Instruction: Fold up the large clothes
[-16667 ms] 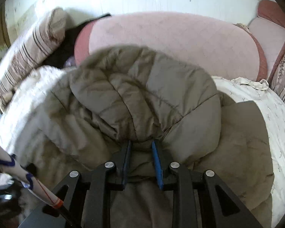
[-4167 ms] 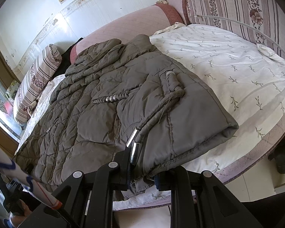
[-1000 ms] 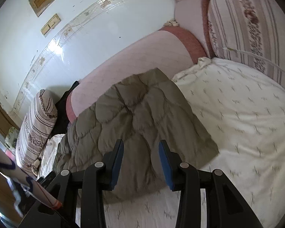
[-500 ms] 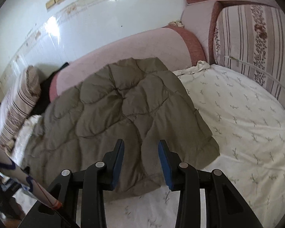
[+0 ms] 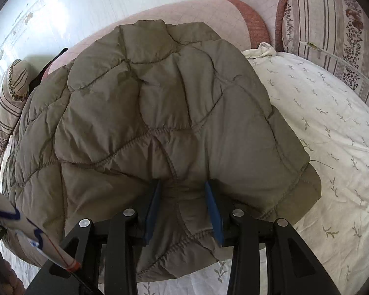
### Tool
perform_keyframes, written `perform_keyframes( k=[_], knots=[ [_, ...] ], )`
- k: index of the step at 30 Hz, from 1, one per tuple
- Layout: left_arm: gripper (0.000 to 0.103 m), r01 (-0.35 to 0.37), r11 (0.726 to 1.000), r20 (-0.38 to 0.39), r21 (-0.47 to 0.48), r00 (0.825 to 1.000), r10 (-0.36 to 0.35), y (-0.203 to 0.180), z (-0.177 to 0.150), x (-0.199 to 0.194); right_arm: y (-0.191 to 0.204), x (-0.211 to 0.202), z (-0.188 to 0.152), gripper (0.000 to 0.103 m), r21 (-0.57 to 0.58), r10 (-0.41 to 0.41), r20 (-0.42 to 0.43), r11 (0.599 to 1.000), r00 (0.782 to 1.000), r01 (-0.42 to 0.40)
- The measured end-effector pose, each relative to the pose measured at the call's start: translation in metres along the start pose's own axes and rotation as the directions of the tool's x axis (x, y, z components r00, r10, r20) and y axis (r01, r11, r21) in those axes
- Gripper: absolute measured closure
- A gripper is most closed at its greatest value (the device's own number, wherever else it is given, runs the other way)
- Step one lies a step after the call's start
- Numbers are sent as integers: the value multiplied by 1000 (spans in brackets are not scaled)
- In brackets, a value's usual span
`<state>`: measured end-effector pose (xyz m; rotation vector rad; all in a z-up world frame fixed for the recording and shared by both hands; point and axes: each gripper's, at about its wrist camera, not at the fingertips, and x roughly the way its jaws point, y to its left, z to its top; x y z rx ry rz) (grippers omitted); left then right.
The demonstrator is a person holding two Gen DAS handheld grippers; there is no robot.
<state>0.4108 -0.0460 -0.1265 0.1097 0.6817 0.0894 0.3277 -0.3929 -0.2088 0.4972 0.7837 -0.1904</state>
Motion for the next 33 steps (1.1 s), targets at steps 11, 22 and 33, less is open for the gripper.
perform_keyframes(
  k=[11, 22, 33],
  knots=[
    [13, 57, 998, 147, 16, 987, -59, -13, -3, -47, 59, -75, -8, 63, -191, 105, 248, 980, 963, -58],
    [12, 68, 989, 86, 130, 993, -79, -46, -19, -34, 80, -31, -29, 62, -234, 136, 85, 966, 987, -112],
    [12, 62, 989, 95, 136, 993, -75, -44, -21, -33, 76, -40, -29, 61, -219, 164, 98, 966, 982, -139]
  ],
)
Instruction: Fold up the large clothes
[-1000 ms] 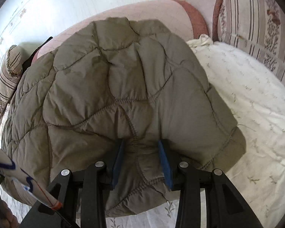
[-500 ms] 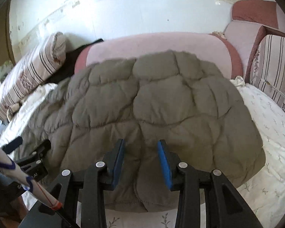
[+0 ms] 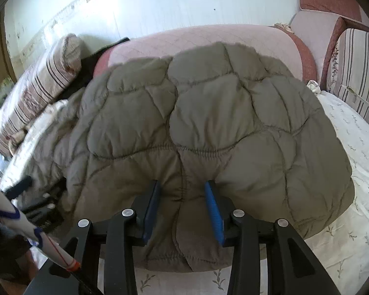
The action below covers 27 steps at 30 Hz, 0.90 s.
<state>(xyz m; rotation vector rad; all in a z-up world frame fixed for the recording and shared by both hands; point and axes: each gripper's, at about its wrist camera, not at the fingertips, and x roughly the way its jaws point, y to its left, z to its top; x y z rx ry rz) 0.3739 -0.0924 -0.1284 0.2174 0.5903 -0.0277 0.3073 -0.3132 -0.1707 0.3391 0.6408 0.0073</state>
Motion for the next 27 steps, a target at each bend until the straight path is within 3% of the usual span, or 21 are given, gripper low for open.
perform_keyframes(
  k=[3, 5, 10, 14, 20, 27],
  knots=[
    [11, 1, 1000, 0, -4, 1000, -1, 0, 0, -1, -13, -19, 11, 61, 27, -35, 79, 999, 996, 33],
    [11, 0, 1000, 3, -4, 1000, 0, 0, 0, -1, -27, -25, 17, 61, 51, -105, 101, 994, 989, 101],
    [10, -4, 1000, 10, -5, 1000, 4, 0, -1, -1, -74, -21, 20, 61, 192, -193, 37, 964, 980, 183],
    [9, -4, 1000, 14, -14, 1000, 4, 1, -2, 0, -91, -11, 16, 61, 261, -183, -33, 947, 982, 186],
    [9, -2, 1000, 17, -19, 1000, 2, 1, -2, 0, -86, -4, 11, 58, 231, -211, -56, 948, 976, 219],
    [8, -2, 1000, 17, -20, 1000, 2, 2, -2, 1, -94, 2, 9, 57, 263, -176, -85, 945, 981, 192]
  ],
)
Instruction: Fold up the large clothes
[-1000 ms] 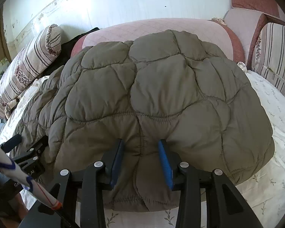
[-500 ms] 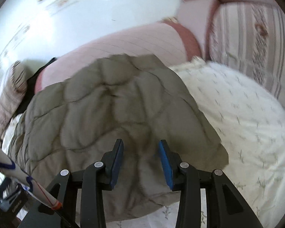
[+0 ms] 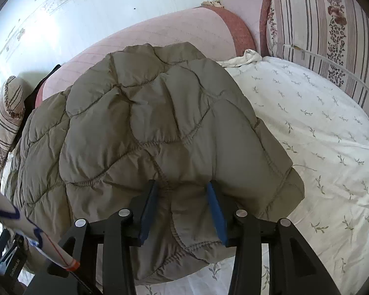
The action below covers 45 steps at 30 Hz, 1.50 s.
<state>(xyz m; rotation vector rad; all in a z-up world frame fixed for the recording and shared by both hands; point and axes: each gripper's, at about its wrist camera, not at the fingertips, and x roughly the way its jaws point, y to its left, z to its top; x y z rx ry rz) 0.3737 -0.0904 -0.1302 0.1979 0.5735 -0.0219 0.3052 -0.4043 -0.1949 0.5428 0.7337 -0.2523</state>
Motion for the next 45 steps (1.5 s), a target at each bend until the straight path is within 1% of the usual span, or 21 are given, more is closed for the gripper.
perform_keyframes(
  k=[5, 7, 8, 10, 13, 16, 18, 22, 25, 28, 31, 33, 35, 38, 40, 41, 42, 44, 45],
  knots=[
    [8, 1, 1000, 0, 0, 1000, -1, 0, 0, 0, -3, -5, 6, 57, 20, 16, -4, 1000, 1000, -16],
    [8, 1, 1000, 0, 0, 1000, -1, 0, 0, 0, -5, -12, 10, 57, 24, 16, 15, 1000, 1000, -16],
    [8, 1, 1000, 0, 0, 1000, -1, 0, 0, 0, -8, -17, 13, 56, 31, 6, 40, 999, 999, -7],
    [8, 2, 1000, 0, 0, 1000, -2, 1, -1, 0, -14, -22, 16, 56, 45, -6, 61, 999, 998, 4],
    [8, 2, 1000, 0, 0, 1000, -2, 1, -1, 1, -28, -18, 20, 56, 89, -26, 47, 996, 999, 22],
    [8, 2, 1000, 0, 1, 1000, -2, 1, 0, 1, -36, -4, 18, 56, 127, -1, -6, 992, 1000, 1],
    [8, 2, 1000, 1, 1, 1000, -2, 1, 0, 1, -36, 2, 15, 54, 119, 1, -23, 993, 1000, 2],
    [8, 2, 1000, 1, 0, 1000, -2, 1, 0, 1, -34, 3, 13, 48, 101, 3, -30, 995, 1000, 0],
    [8, 2, 1000, 1, 1, 1000, -2, 1, 0, 1, -34, -1, 14, 48, 112, 7, -25, 994, 1000, -4],
    [8, 9, 1000, -4, -2, 1000, -9, 2, 1, 1, -33, -14, 17, 47, 117, 7, 5, 993, 1000, -7],
    [8, 46, 998, -37, -36, 998, -48, 9, 6, 1, -40, -24, 21, 47, 146, -9, 43, 989, 999, 3],
    [8, 80, 993, -61, -86, 994, -86, 19, 11, 0, -48, -27, 24, 43, 166, -33, 40, 986, 999, 26],
    [8, 96, 986, -80, -134, 991, -107, 28, 14, -1, -59, -27, 23, 42, 197, -43, 22, 980, 999, 38],
    [8, 75, 983, -95, -166, 991, -91, 41, 18, -3, -72, -25, 21, 41, 235, -27, -19, 972, 999, 31],
    [8, 57, 979, -112, -194, 991, -80, 50, 18, -3, -75, -23, 18, 38, 216, -36, -47, 975, 998, 46],
    [8, 46, 977, -128, -206, 989, -73, 55, 18, -1, -75, -20, 16, 37, 201, -43, -71, 978, 997, 57],
    [8, 23, 976, -163, -216, 985, -59, 62, 17, 4, -77, -18, 14, 36, 197, -43, -85, 979, 995, 59],
    [8, 20, 972, -192, -234, 979, -66, 71, 14, 8, -84, -18, 10, 36, 209, -18, -107, 977, 994, 40],
    [8, 20, 968, -199, -248, 977, -71, 76, 13, 7, -90, -19, 9, 36, 234, 14, -116, 972, 993, 13]
  ],
)
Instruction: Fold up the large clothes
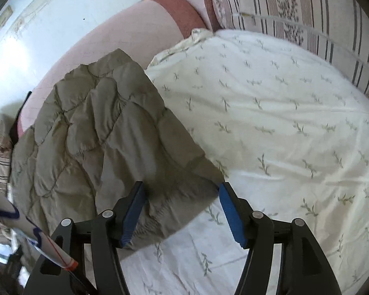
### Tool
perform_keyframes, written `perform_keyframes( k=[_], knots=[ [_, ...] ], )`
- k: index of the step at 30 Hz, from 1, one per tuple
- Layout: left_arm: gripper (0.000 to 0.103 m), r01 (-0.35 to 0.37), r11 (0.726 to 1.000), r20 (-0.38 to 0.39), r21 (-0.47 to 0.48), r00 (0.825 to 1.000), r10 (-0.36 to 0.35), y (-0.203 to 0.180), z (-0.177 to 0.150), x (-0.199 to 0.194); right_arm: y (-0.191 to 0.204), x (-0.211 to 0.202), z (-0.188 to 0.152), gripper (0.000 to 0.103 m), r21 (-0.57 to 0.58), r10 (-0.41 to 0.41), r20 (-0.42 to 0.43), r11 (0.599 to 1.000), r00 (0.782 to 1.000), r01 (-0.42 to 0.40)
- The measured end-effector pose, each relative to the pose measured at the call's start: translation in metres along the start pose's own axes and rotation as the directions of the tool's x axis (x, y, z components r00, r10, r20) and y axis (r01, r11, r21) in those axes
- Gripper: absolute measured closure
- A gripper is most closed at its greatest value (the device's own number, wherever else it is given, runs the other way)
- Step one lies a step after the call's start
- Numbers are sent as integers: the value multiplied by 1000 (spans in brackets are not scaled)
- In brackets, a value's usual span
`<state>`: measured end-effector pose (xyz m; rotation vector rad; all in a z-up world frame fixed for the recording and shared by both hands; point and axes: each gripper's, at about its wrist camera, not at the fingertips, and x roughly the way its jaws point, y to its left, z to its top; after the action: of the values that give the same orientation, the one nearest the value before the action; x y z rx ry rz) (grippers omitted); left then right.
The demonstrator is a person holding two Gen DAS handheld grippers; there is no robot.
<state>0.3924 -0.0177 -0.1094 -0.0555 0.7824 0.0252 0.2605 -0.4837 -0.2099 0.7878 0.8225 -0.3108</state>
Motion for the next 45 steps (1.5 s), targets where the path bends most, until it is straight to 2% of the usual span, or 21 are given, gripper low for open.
perform_keyframes(
  k=[5, 7, 10, 14, 17, 19, 20, 21, 23, 24, 25, 26, 27, 28, 29, 30, 32, 35, 38, 42, 45],
  knots=[
    [8, 31, 996, -12, -86, 999, -32, 31, 1, -14, -34, -9, 6, 34, 110, 68, -2, 992, 998, -68],
    [8, 62, 982, -61, -180, 995, -74, 53, -3, -9, -48, -8, 6, 33, 179, 112, -8, 978, 994, -108],
    [8, 117, 924, -140, -364, 974, -179, 87, -15, 6, -63, 1, 4, 32, 276, 187, -19, 945, 982, -174],
    [8, 204, 830, -158, -518, 931, -328, 107, -31, 22, -64, 17, -3, 31, 361, 259, -22, 903, 966, -234],
    [8, 243, 805, -142, -542, 917, -372, 104, -38, 27, -56, 26, -5, 29, 376, 288, 2, 887, 958, -267],
    [8, 292, 782, -125, -551, 897, -424, 99, -37, 35, -52, 32, -2, 29, 378, 295, 18, 883, 955, -279],
    [8, 323, 765, -120, -558, 880, -459, 95, -39, 41, -49, 37, -2, 29, 386, 310, 23, 874, 950, -295],
    [8, 334, 758, -114, -561, 875, -470, 90, -37, 43, -48, 41, -3, 31, 396, 331, 26, 863, 943, -314],
    [8, 335, 765, -94, -550, 886, -455, 86, -33, 45, -40, 43, -3, 53, 386, 326, 29, 868, 945, -311],
    [8, 327, 783, -90, -529, 896, -435, 83, -28, 45, -34, 40, -1, 58, 353, 302, 35, 888, 953, -294],
    [18, 316, 801, -87, -509, 906, -413, 80, -26, 43, -27, 35, 0, 65, 311, 281, 43, 908, 959, -280],
    [28, 294, 832, -81, -471, 925, -373, 75, -23, 38, -17, 28, 2, 70, 249, 247, 53, 935, 968, -253],
    [33, 281, 853, -78, -440, 934, -347, 71, -21, 33, -9, 23, 3, 71, 199, 219, 66, 953, 974, -228],
    [44, 252, 889, -63, -383, 953, -297, 64, -17, 24, 0, 17, 3, 73, 149, 193, 80, 968, 978, -203],
    [50, 230, 911, -47, -342, 964, -261, 58, -14, 18, 12, 7, 2, 74, 80, 161, 106, 982, 981, -170],
    [52, 192, 940, -27, -281, 978, -208, 49, -12, 7, 19, 1, 1, 75, 42, 147, 123, 987, 981, -153],
    [57, 145, 963, 5, -226, 989, -148, 39, -12, -10, 31, -15, -1, 75, -25, 129, 154, 992, 979, -127],
    [58, 118, 975, 31, -191, 993, -114, 36, -14, -30, 40, -39, -8, 76, -83, 136, 182, 989, 974, -122],
    [58, 120, 976, 49, -184, 992, -113, 41, -21, -56, 37, -66, -17, 76, -116, 150, 186, 985, 971, -130],
    [58, 134, 975, 54, -176, 991, -126, 49, -36, -89, 21, -93, -29, 76, -62, 186, 148, 982, 971, -179],
    [58, 131, 974, 70, -182, 990, -120, 57, -62, -121, 9, -116, -48, 76, -57, 201, 137, 979, 970, -195]
  ],
)
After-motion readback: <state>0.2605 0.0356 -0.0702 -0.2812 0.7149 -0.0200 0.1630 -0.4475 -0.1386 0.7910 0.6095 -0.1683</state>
